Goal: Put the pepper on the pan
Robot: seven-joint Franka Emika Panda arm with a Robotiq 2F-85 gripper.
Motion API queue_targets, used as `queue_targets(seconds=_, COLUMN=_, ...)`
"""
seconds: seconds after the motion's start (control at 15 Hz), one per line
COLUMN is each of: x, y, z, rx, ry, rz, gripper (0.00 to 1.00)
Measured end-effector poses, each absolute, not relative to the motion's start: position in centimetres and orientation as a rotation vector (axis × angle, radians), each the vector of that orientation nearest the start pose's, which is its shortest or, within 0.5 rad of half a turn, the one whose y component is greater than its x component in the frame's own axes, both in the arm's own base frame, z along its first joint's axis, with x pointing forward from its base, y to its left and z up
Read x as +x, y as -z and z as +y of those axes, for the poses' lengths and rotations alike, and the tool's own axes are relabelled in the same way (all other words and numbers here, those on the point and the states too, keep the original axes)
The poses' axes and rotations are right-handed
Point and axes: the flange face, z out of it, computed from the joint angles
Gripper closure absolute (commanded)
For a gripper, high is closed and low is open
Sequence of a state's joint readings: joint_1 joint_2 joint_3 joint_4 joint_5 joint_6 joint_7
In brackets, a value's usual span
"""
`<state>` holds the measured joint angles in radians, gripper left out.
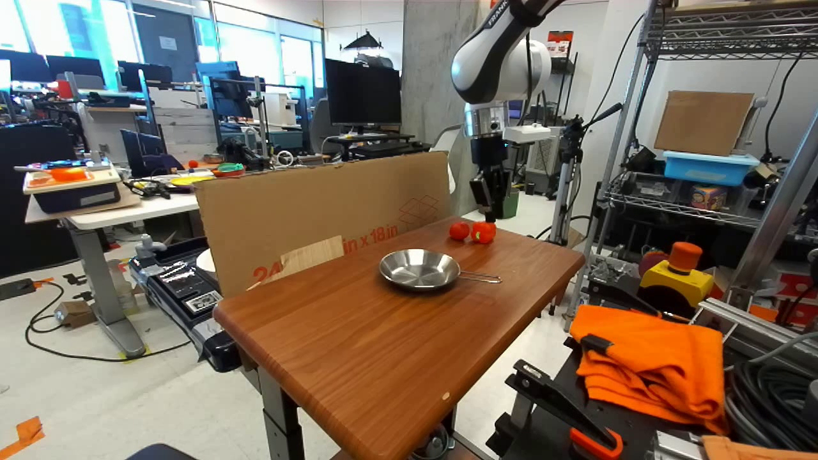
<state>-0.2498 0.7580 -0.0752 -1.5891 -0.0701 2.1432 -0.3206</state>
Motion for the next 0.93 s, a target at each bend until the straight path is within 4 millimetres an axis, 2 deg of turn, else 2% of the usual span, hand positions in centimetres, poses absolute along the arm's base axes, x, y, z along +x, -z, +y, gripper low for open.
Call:
queue_targets(seconds=0.07, x=63.90, y=-17.40, z=-21.29, rx=-3.158, ry=-0.361, rz=-0.086, gripper=0.99)
queue_targets(seconds=0.13, x=63.85, y=-17.35, z=-21.31, rx=-3.157, ry=-0.363, rz=-0.085, gripper=0.60)
queue_targets(seconds=0.2, x=63.82, y=-17.32, z=-21.34, rx=-3.157, ry=-0.364, rz=-0.084, gripper=0.64)
queue_targets(seconds=0.27, x=63.79, y=-17.30, z=-21.37, rx=-3.157, ry=-0.365, rz=-0.083, gripper=0.64)
queue_targets(seconds=0.87, x=63.76, y=-17.28, z=-21.41, rx=-3.156, ry=-0.367, rz=-0.082, gripper=0.01)
queue_targets(seconds=0.93, x=63.75, y=-17.27, z=-21.41, rx=-3.156, ry=-0.367, rz=-0.082, gripper=0.00)
